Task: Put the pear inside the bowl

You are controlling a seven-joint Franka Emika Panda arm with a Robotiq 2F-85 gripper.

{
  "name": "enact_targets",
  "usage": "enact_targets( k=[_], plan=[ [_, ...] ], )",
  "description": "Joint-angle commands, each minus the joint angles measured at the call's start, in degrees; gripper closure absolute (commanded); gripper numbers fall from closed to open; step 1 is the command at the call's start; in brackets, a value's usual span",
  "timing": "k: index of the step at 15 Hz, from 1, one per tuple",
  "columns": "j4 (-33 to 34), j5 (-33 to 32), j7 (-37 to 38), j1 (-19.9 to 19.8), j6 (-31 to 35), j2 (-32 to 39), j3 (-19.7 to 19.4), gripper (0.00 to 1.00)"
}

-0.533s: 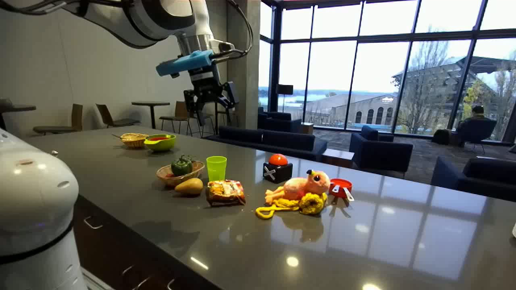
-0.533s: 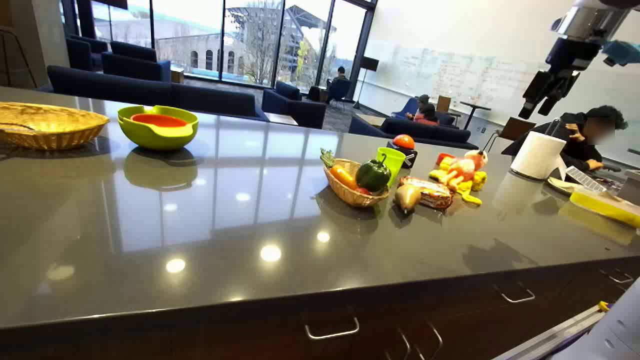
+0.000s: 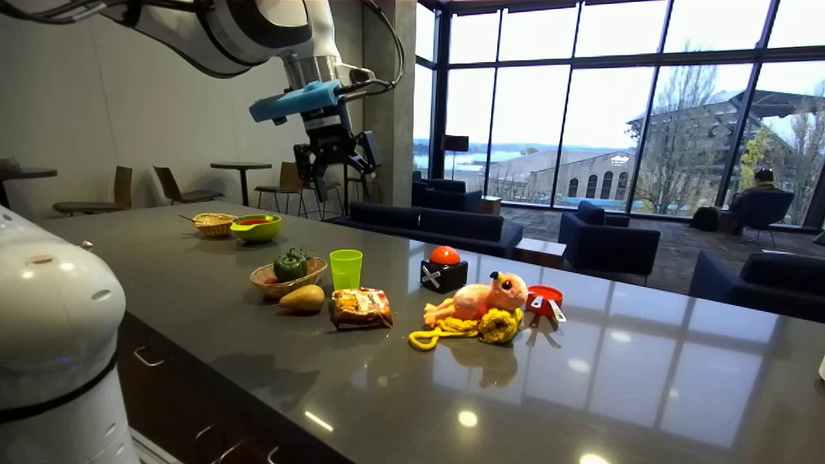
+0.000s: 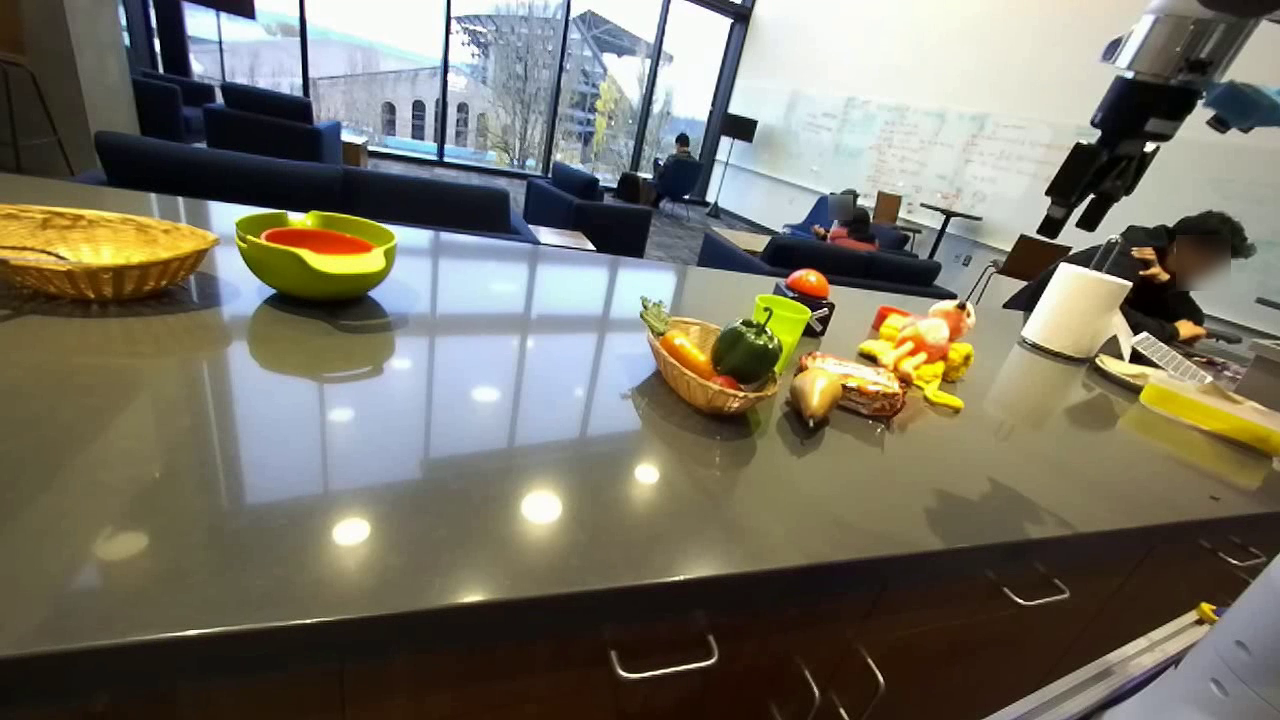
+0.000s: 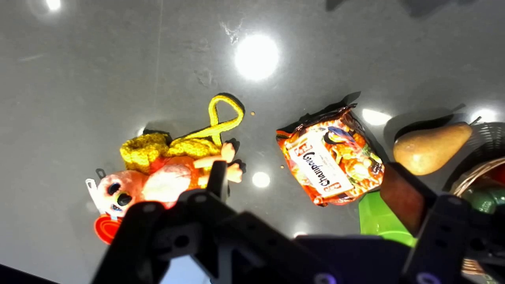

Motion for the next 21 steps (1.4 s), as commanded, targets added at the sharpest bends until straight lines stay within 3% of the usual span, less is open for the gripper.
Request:
enact_targets(
  k=[1, 9, 14, 17, 21],
  plan=[
    [0.2, 0.0, 2.0, 0.2, -0.5, 0.7, 0.2, 0.0],
    [1.0, 2.7, 14.4, 0.2, -0.5, 5.4, 4.0, 0.0],
    [1.4, 9.3, 26.0, 0.7, 2.8, 10.8, 7.1, 0.0],
    [1.1, 12.5, 34.3, 0.2, 9.5, 14.2, 9.1, 0.0],
    [1.1, 11.4, 46.2, -1.7, 18.4, 19.5, 11.6, 0.0]
  ],
)
